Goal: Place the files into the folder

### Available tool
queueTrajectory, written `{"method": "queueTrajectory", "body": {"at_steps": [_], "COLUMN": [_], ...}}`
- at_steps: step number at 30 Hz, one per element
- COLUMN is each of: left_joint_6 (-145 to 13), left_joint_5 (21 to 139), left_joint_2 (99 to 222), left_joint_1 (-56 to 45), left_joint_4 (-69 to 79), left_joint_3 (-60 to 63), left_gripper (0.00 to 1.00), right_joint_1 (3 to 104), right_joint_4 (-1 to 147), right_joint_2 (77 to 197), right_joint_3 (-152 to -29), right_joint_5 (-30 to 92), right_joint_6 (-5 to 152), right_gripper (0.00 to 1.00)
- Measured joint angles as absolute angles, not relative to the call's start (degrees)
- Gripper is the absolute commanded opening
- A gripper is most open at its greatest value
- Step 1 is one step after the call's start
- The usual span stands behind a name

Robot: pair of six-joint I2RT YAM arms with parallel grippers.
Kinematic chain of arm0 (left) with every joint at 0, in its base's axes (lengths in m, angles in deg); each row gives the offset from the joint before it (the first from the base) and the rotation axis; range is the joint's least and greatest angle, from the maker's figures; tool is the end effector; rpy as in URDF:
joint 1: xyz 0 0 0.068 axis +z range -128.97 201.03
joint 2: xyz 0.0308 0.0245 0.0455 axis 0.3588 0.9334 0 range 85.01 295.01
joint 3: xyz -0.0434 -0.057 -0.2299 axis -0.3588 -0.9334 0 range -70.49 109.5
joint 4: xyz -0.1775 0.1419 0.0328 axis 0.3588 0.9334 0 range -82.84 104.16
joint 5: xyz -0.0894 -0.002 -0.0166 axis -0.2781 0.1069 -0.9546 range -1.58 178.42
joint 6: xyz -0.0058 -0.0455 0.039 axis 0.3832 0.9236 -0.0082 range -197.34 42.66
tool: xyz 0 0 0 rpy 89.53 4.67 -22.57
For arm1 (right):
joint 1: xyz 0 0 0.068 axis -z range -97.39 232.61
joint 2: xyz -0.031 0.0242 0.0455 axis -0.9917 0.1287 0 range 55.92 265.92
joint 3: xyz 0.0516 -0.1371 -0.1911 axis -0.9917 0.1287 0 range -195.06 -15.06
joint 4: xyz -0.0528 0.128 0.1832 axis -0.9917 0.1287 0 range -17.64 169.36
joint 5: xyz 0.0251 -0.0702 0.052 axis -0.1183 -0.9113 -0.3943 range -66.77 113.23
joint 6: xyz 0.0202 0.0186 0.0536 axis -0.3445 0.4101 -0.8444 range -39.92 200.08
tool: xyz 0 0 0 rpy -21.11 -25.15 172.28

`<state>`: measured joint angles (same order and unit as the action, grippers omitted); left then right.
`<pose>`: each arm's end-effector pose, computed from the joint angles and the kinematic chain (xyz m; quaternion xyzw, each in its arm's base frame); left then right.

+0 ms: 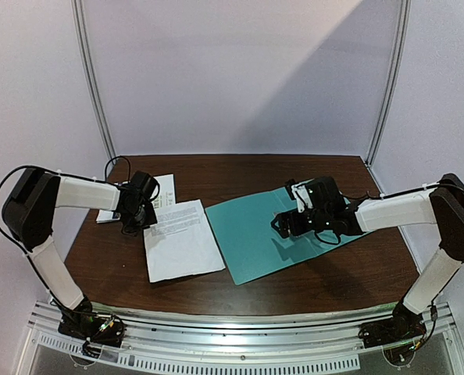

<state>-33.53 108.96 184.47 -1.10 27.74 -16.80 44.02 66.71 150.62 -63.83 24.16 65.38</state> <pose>0.2785 -0.0964 0.1260 -0.2171 0.9390 0.0366 0.2642 0.2490 0.1995 0.1572 -0.1911 0.8869 0.1951 0.3725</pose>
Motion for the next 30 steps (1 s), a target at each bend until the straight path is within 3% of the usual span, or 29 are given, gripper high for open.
{"method": "queueTrajectory", "body": {"at_steps": [9, 30], "left_joint_6": [-34.6, -42.6], "left_joint_5": [108.7, 108.8], "left_joint_2": [182.8, 165.9], "left_joint_1": [-2.1, -4.7], "left_joint_4": [27.7, 25.5], "left_joint_3": [-17.2, -17.3], "left_gripper": [0.00, 0.00], "right_joint_1": [44.0, 44.0], "right_joint_4": [66.7, 63.2], "right_joint_2": [150.6, 150.6], "right_joint_3": [-63.7, -65.0], "right_joint_5": [24.2, 31.4], "right_joint_6": [65.4, 63.7], "right_gripper": [0.98, 0.99]}}
